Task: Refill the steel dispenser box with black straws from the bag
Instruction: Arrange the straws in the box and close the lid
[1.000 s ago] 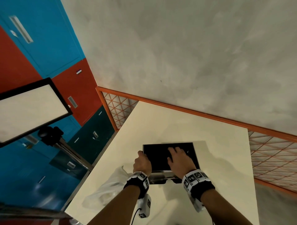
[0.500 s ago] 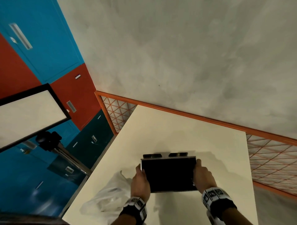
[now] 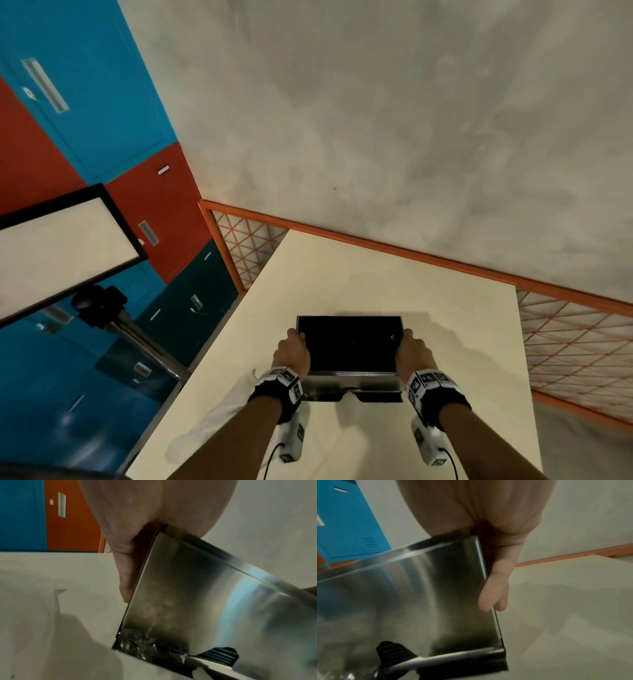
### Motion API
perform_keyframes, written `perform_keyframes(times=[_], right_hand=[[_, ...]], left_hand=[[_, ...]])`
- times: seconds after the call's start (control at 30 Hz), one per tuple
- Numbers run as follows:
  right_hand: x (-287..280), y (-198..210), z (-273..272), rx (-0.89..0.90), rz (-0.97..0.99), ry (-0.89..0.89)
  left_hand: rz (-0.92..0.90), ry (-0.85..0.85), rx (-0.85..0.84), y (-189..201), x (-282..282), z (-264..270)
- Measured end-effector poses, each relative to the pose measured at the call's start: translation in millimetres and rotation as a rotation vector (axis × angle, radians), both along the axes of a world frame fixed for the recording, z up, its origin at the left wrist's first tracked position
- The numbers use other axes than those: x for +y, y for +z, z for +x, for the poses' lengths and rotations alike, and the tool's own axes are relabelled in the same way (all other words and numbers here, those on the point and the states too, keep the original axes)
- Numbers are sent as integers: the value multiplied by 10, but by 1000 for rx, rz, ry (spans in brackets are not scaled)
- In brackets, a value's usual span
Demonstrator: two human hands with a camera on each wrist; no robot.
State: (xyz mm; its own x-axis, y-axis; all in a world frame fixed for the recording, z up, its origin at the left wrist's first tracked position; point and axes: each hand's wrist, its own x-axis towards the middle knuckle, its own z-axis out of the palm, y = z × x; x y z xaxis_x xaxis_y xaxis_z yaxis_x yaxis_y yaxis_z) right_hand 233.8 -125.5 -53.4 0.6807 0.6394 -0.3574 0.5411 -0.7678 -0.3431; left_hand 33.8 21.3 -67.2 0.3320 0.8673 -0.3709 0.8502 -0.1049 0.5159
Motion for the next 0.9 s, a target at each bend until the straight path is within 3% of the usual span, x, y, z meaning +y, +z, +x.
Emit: perform_keyframes(times=[0.07, 0.2, 0.27, 0.33, 0.4, 0.57, 0.77, 0.9], right_hand=[[-1, 8, -17, -2, 3, -6], [-13, -13, -33, -7, 17, -18], [-11, -24, -38, -14, 30, -20], [-19, -19, -45, -14, 35, -30], [-26, -8, -53, -10, 38, -35], [-35, -9, -47, -6, 51, -35], [-26, -29, -38, -8, 55, -35], [-25, -50, -29, -12, 45, -30]], left_hand=[[134, -86, -9, 9, -14, 24], [540, -501, 43, 155, -159, 197], [405, -637, 6, 212, -163, 334], [83, -672, -15, 218, -131, 446], [-38, -721, 14, 215, -130, 497], [10, -711, 65, 122, -136, 528], [335, -771, 8, -23, -144, 477], [296, -826, 69, -128, -152, 453]])
